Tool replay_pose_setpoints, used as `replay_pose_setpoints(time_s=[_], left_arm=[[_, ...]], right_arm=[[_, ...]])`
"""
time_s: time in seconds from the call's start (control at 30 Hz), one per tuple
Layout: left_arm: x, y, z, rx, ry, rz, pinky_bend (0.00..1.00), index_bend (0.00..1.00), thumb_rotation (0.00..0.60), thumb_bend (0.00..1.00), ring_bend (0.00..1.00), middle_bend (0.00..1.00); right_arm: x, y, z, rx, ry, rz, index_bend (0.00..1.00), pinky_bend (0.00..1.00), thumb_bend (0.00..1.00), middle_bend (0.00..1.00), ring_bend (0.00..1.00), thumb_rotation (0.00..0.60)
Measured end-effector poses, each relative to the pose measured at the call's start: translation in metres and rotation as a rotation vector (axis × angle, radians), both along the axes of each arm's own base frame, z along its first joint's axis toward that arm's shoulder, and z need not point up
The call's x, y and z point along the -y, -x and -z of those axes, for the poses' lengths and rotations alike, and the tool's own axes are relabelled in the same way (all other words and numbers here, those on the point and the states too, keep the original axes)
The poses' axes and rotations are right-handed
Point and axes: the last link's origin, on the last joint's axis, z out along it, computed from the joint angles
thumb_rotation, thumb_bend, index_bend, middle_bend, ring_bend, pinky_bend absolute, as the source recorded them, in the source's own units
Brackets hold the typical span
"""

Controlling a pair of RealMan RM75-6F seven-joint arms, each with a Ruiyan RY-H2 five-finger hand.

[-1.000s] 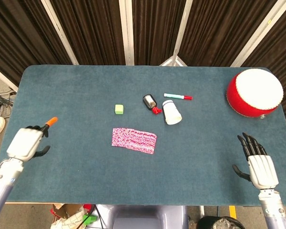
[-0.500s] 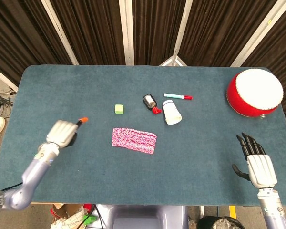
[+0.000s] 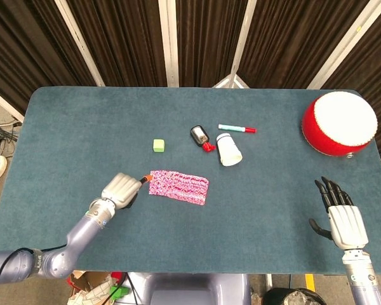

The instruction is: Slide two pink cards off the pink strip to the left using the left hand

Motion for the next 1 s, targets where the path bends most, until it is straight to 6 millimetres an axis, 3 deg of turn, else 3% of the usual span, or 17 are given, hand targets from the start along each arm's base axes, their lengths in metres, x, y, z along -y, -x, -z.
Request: replay_pose_setpoints(time_s=[0.3,1.0], left_arm=[[0.000,-0.016,0.021,-0.057,-0.009,0.010,0.68,0.12,0.600,0.88,0.76,0.83],[-0.004,-0.014,0.046,-0.125,0.026,-0.040,0.68,0.11,0.600,0.88,0.76,0.83]], right_arm=[[0.000,0.002,-0.003,0.010,0.008,0.006,0.02,0.19,0.28,0.05,0.08,0.600],[0.001,0.003,-0.004,0.019,0.013,0.009,0.02,0.19,0.28,0.05,0.08,0.600]])
